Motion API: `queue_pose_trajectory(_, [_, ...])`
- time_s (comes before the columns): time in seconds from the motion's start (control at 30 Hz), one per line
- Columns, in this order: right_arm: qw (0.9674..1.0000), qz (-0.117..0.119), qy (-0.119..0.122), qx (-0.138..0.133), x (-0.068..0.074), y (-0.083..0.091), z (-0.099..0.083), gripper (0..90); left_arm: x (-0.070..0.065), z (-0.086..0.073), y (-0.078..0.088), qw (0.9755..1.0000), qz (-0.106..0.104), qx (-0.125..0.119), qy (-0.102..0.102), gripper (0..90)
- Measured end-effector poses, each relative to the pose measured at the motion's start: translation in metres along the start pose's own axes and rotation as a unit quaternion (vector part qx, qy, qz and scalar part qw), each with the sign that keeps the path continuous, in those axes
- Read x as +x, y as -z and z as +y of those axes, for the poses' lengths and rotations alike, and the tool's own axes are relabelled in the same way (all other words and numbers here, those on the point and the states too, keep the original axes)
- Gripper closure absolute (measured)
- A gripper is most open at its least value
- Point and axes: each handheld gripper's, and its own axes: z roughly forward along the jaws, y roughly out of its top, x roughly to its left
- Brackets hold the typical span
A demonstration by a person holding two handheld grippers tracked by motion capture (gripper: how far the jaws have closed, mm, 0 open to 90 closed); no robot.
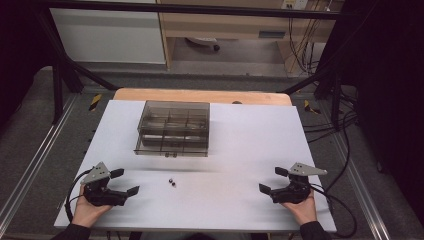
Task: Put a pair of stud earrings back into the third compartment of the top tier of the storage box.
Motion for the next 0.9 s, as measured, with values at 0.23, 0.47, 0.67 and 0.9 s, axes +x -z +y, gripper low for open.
queue_pose_trajectory(0.23, [1.0000, -0.001, 0.002, 0.000, 0.000, 0.000, 0.000, 0.3, -0.001, 0.001, -0.001, 1.0000, 0.000, 0.001, 0.002, 6.9])
queue_pose_trajectory(0.47, [1.0000, 0.000, 0.003, 0.002, 0.000, 0.000, 0.000, 0.3, -0.005, 0.005, -0.004, 1.0000, -0.006, 0.005, 0.001, 6.9])
queue_pose_trajectory(0.67, [1.0000, 0.000, 0.005, 0.003, 0.000, 0.000, 0.000, 0.4, -0.010, 0.008, -0.008, 0.9999, -0.007, 0.010, -0.002, 6.9])
queue_pose_trajectory(0.9, [1.0000, -0.001, 0.006, 0.004, 0.000, 0.000, 0.000, 0.4, -0.016, 0.012, -0.014, 0.9998, -0.012, 0.016, -0.004, 7.5])
